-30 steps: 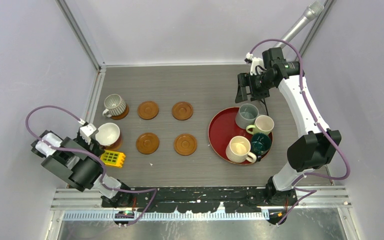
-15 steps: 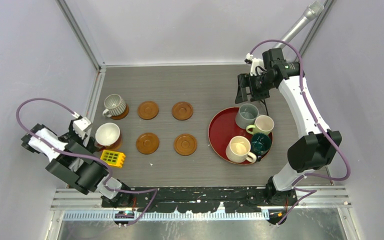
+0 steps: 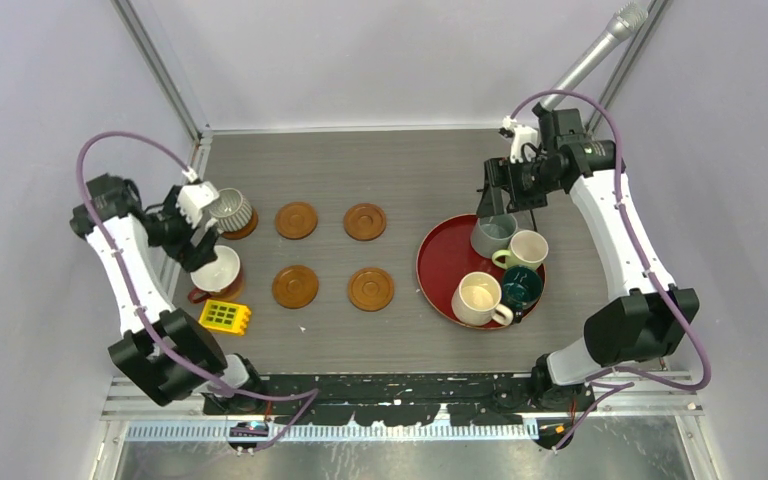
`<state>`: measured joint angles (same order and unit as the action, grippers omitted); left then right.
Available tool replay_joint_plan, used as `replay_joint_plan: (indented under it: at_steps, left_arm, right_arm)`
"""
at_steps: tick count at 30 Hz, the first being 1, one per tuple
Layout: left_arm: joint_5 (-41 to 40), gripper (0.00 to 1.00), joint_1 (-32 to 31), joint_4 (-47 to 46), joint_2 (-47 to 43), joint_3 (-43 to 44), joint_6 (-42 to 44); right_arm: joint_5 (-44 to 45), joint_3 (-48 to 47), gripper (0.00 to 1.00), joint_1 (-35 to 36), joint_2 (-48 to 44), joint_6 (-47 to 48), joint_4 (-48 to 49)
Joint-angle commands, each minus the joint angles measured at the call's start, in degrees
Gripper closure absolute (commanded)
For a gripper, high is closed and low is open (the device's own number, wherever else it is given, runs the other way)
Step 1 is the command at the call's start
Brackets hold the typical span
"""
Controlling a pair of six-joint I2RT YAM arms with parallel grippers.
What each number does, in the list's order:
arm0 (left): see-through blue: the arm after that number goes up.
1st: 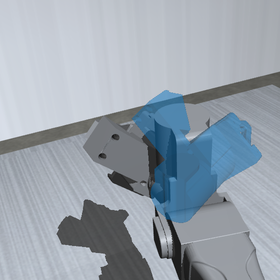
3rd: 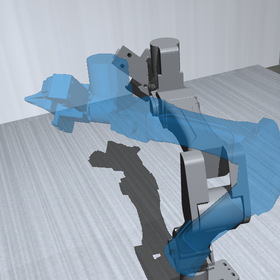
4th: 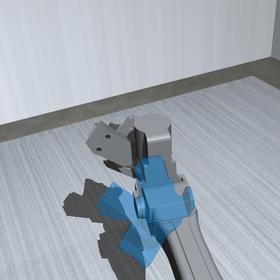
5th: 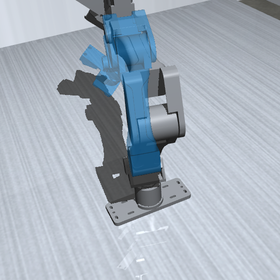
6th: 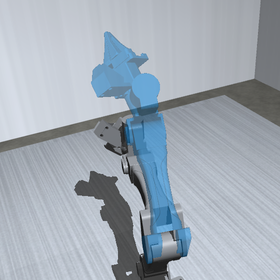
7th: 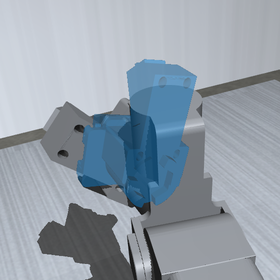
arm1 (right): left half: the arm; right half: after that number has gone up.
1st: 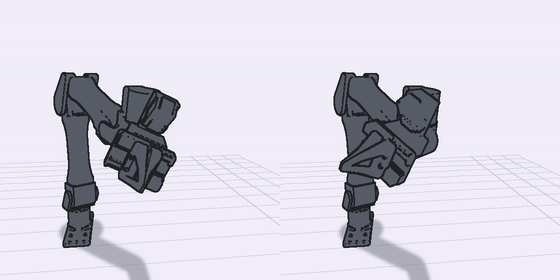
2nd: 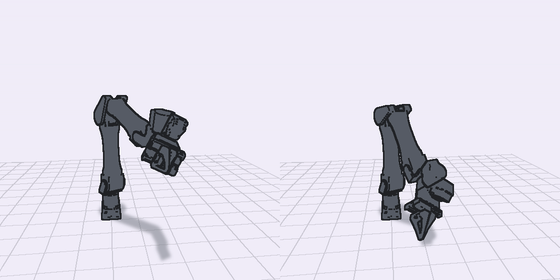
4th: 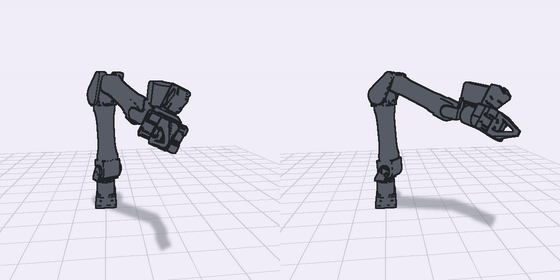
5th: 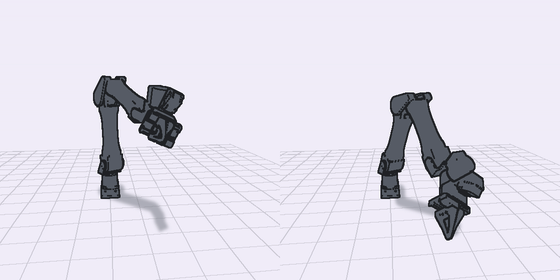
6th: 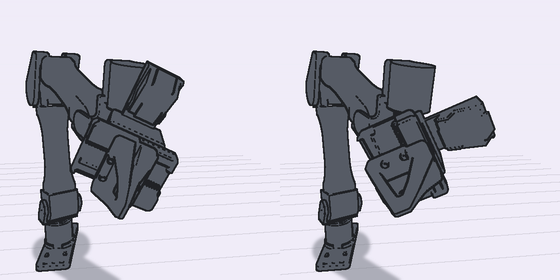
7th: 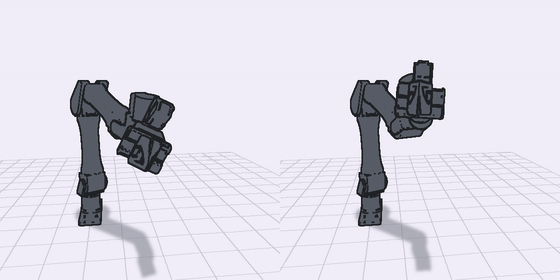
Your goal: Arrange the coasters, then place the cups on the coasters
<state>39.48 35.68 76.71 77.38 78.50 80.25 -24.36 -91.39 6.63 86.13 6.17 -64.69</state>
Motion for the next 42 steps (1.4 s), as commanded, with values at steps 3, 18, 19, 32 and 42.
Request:
replay_joint_plan:
  at_steps: [3, 18, 19, 32, 42]
  left_arm:
    - [-9.5, 0.14, -17.8, -5.4, 1.9, 11.0, -28.5]
    - [-31.1, 0.00, -67.1, -21.8, 10.7, 13.0, -58.7]
    - [-31.6, 0.00, -68.7, -23.6, 11.0, 12.2, -59.4]
    - [-28.3, 0.00, -73.3, -33.3, 16.0, 11.1, -67.1]
    - [-38.8, 0.00, -94.1, -52.7, 18.9, 2.5, -75.6]
  right_arm:
    - [-2.8, 2.1, 0.20, -4.2, -3.2, 1.7, 1.8]
    - [7.1, 6.4, 0.20, -9.1, -3.3, 10.2, -1.7]
    - [8.4, 6.5, 0.20, -9.8, -2.7, 10.6, -2.1]
    - [1.6, 3.9, 0.20, -20.9, 4.9, 17.4, -12.5]
    - [-1.9, 6.2, 0.21, -21.8, 0.5, 17.7, -13.5]
